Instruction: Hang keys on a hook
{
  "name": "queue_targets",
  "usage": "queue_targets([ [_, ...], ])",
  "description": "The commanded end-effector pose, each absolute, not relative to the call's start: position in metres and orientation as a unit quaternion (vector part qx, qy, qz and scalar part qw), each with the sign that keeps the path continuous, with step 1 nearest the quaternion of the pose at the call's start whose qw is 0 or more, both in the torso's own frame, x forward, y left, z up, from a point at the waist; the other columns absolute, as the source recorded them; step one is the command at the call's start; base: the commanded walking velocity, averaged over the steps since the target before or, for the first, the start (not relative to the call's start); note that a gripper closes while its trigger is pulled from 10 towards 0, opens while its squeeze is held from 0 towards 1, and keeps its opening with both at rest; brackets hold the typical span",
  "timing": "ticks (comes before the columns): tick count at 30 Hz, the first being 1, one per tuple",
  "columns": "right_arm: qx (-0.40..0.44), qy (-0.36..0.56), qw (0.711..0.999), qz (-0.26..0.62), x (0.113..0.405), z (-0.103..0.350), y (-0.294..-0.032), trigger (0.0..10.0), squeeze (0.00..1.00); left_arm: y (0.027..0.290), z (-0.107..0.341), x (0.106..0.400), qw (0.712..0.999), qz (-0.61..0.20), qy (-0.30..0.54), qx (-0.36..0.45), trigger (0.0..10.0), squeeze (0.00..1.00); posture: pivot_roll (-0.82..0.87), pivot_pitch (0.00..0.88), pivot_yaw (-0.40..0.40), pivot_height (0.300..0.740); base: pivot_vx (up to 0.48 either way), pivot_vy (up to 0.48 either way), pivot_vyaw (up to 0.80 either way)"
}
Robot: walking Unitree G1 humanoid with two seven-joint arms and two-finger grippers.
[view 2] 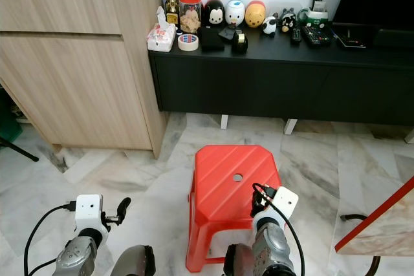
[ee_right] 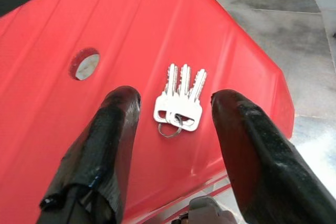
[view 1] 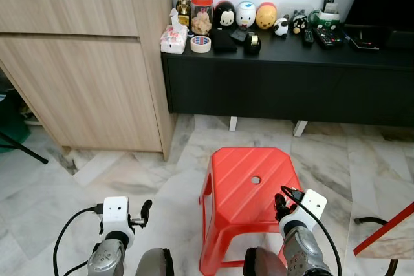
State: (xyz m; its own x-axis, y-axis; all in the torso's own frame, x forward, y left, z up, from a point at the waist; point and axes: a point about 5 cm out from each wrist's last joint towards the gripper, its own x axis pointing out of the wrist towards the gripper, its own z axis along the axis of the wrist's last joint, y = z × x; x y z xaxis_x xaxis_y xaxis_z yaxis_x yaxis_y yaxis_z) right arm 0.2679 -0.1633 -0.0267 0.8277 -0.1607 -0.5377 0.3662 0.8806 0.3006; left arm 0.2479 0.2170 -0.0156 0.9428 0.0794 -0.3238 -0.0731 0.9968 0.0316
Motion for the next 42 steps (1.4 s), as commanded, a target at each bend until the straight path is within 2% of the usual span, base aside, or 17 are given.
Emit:
queue_targets([
  [1,0.192,0.260,0.936,-0.138,0.273,-0.024,-0.163,10.0,0.00,0.218,-0.013,0.249,0.987,0.034,0.155,0.012,10.0,0.00,0.11,0.071,-0.046,0.596,0.000,0.000,0.00],
  [7,0.191,0.257,0.938,-0.130,0.278,-0.019,-0.161,10.0,0.00,0.213,0.003,0.261,0.994,0.022,0.105,0.008,10.0,0.00,0.11,0.097,-0.049,0.596,0.000,0.000,0.00],
  [11,0.149,0.243,0.952,-0.109,0.285,-0.013,-0.158,10.0,0.00,0.202,0.023,0.275,0.999,0.010,0.050,0.000,10.0,0.00,0.11,0.120,-0.054,0.596,0.000,0.000,0.00],
  [17,0.150,0.245,0.952,-0.106,0.285,-0.013,-0.155,10.0,0.00,0.193,0.039,0.282,1.000,-0.004,0.014,-0.004,10.0,0.00,0.12,0.138,-0.057,0.596,0.000,0.000,0.00],
  [32,0.151,0.245,0.953,-0.099,0.288,-0.011,-0.152,10.0,0.00,0.191,0.044,0.265,1.000,-0.012,0.006,-0.001,10.0,0.00,0.15,0.169,-0.062,0.596,0.000,0.000,0.00],
  [37,0.203,0.251,0.939,-0.116,0.288,-0.012,-0.154,10.0,0.00,0.188,0.049,0.259,1.000,-0.011,0.000,-0.003,10.0,0.00,0.14,0.201,-0.067,0.596,0.000,0.000,0.00],
  [42,0.208,0.240,0.940,-0.125,0.290,-0.010,-0.157,10.0,0.00,0.186,0.054,0.258,1.000,-0.011,-0.004,-0.005,10.0,0.00,0.14,0.220,-0.070,0.596,0.000,0.000,0.00],
])
